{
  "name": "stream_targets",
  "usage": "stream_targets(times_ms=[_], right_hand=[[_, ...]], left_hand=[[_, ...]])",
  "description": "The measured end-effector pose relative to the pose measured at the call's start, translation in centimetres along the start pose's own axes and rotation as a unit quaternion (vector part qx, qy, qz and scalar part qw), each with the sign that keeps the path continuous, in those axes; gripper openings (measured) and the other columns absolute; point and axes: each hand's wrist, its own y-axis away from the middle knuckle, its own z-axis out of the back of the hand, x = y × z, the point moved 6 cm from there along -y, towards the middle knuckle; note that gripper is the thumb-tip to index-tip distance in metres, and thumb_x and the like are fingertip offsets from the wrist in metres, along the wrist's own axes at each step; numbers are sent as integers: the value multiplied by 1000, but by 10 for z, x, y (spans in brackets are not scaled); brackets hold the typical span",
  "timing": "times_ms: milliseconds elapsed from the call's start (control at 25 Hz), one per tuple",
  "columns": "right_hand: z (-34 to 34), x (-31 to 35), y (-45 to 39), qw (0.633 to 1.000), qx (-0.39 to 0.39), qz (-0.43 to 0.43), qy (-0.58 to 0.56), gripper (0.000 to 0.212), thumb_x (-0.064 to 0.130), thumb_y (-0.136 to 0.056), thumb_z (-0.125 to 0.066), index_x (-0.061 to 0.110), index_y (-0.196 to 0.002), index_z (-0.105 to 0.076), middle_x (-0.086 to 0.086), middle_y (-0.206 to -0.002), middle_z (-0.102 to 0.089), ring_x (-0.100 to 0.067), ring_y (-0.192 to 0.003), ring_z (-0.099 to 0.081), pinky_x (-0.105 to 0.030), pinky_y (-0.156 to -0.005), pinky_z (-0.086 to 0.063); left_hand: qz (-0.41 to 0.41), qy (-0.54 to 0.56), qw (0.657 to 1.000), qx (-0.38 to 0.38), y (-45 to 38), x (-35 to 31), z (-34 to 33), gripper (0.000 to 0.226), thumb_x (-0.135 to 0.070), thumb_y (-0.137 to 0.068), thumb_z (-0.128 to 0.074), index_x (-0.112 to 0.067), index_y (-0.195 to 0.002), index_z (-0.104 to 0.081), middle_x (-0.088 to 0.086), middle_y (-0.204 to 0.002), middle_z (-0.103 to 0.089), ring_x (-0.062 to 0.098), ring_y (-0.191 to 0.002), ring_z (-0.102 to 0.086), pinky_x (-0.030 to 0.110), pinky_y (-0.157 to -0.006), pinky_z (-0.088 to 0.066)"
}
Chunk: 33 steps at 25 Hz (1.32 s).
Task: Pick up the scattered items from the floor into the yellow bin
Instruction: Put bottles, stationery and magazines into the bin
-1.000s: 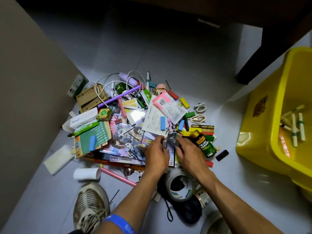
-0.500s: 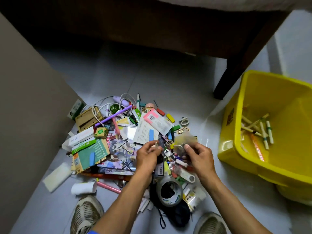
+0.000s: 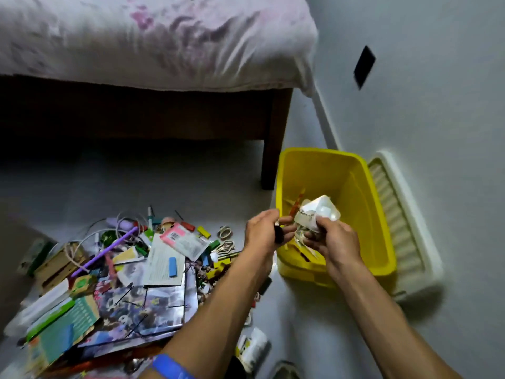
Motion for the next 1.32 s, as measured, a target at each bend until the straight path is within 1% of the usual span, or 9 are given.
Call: stream_targets(times_ms=[160, 360, 560, 720, 920, 1000, 1080, 1200, 1320], right_hand=[[0, -14, -13, 997, 39, -56, -46, 32, 22, -102, -46, 13, -132, -51, -6, -123, -60, -26, -110, -61, -42, -94, -52], [-30, -35, 4, 995, 85, -35, 38, 42, 23, -103, -45, 9, -142, -44, -7, -130, -58, -29, -113, -63, -37, -91, -53], [-87, -82, 44, 976, 162, -27, 144, 18, 20, -102, -48, 18, -103, -65, -6, -106, -70, -20, -89, -70, -23, -68, -59], [-124, -135, 50, 950, 207, -49, 229, 17, 18, -100, -52, 21, -101, -69, -5, -102, -71, -21, -86, -68, -23, -62, -56], [-175, -191, 28, 894, 247, -8, 373, 27, 21, -93, -62, 27, -119, -62, 6, -113, -68, -11, -71, -65, -32, -61, -55], [-203, -200, 7, 848, 237, 106, 462, 50, 22, -89, -65, 28, -136, -47, 5, -132, -59, -12, -96, -64, -29, -73, -56], [-230, -208, -17, 792, 241, 176, 533, 78, 25, -83, -71, 26, -148, -28, -1, -150, -40, -23, -125, -50, -37, -95, -50], [-253, -236, -38, 741, 301, 115, 589, 108, 37, -69, -78, 29, -153, -11, -4, -154, -34, -31, -129, -45, -44, -102, -45], [-254, -254, -32, 722, 307, 123, 607, 89, 42, -75, -72, 26, -151, -28, -6, -145, -46, -28, -124, -49, -40, -100, -45]], left_hand=[[49, -3, 996, 71, -9, 9, -21, 63, -55, -99, -37, -9, -142, -43, 9, -135, -53, 27, -130, -49, 38, -102, -39], [-4, 26, 1000, -12, -7, 6, 52, 53, -51, -101, -37, -11, -131, -53, 7, -121, -61, 19, -103, -59, 33, -89, -47], [-2, -27, 993, -116, -4, 25, 135, 37, -45, -102, -39, -19, -110, -64, 3, -110, -69, 21, -102, -64, 33, -80, -52], [-29, -112, 973, -198, -19, 24, 205, 18, -30, -99, -51, -21, -102, -66, 3, -99, -72, 22, -94, -67, 34, -78, -54], [-101, -393, 849, -338, -40, 2, 287, 46, -34, -86, -65, -27, -130, -50, 2, -131, -59, 21, -112, -56, 33, -86, -47], [-58, -539, 778, -316, -63, 8, 308, 87, -53, -79, -69, -26, -148, -25, 3, -152, -37, 28, -135, -35, 46, -104, -38], [-32, -590, 753, -290, -80, 13, 320, 110, -65, -71, -71, -25, -153, -9, 2, -156, -28, 29, -140, -25, 49, -107, -31], [-76, -584, 766, -256, -92, 26, 325, 105, -53, -75, -73, -30, -154, -7, -2, -154, -31, 24, -136, -29, 42, -99, -37], [-92, -475, 835, -263, -95, 27, 329, 90, -29, -84, -72, -30, -155, -17, -4, -154, -36, 20, -132, -43, 32, -94, -40]])
